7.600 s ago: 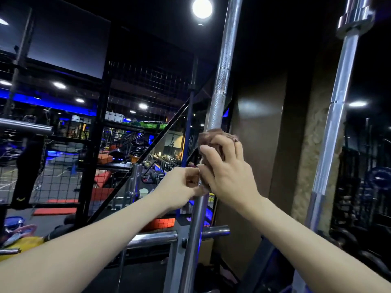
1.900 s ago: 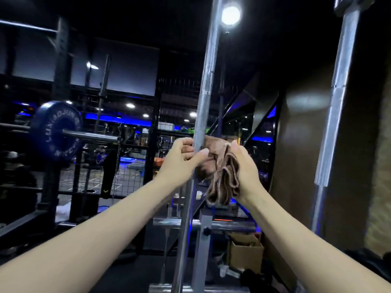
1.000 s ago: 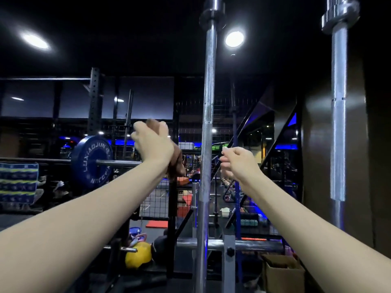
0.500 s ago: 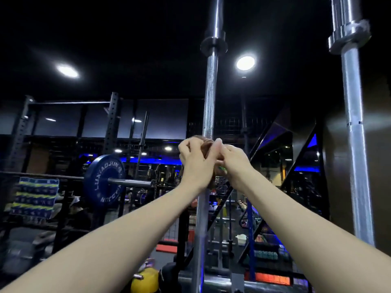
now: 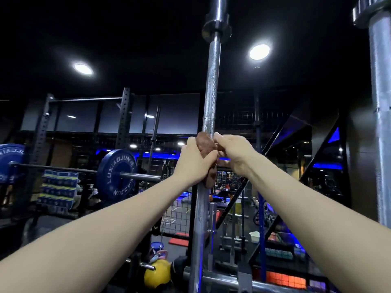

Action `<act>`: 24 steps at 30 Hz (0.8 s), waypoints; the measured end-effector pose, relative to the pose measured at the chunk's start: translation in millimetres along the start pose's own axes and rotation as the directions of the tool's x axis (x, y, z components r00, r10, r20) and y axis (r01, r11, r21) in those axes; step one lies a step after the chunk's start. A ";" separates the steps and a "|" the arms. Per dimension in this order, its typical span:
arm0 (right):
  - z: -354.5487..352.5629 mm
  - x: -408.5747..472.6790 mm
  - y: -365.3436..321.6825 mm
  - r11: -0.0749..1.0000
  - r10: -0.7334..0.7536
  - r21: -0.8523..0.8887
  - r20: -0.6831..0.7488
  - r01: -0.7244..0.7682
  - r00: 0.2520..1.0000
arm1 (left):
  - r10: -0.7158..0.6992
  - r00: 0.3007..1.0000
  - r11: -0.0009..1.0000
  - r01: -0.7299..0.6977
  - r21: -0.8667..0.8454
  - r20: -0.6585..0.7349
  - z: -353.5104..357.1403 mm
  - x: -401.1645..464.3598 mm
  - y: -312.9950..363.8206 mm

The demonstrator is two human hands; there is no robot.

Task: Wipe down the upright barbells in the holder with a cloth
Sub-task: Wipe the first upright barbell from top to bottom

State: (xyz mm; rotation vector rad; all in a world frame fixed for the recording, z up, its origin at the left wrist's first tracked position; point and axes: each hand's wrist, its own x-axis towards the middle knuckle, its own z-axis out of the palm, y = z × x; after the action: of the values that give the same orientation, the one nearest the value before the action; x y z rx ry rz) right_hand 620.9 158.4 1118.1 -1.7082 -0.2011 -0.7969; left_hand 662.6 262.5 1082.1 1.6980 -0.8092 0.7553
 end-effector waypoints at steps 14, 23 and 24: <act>7.2 3.9 2.4 1.000 -0.016 0.022 -0.040 0.017 0.999 | -0.015 0.996 1.000 0.016 0.003 -0.092 9.8 8.0 -6.0; 5.9 8.7 4.1 1.000 0.013 0.009 -0.037 -0.013 0.999 | 0.041 0.999 0.944 -0.033 0.327 -0.017 26.6 -40.5 -37.2; 6.2 10.0 4.8 1.000 0.008 -0.014 -0.040 -0.009 0.999 | 0.022 1.000 0.952 -0.015 0.305 -0.020 25.7 -37.1 -35.3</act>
State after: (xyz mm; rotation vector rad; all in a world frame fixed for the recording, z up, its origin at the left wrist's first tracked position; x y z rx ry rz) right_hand 633.4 159.8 1119.8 -1.7042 -0.1611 -0.8270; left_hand 672.6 250.5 1026.9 1.9535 -0.7206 0.9499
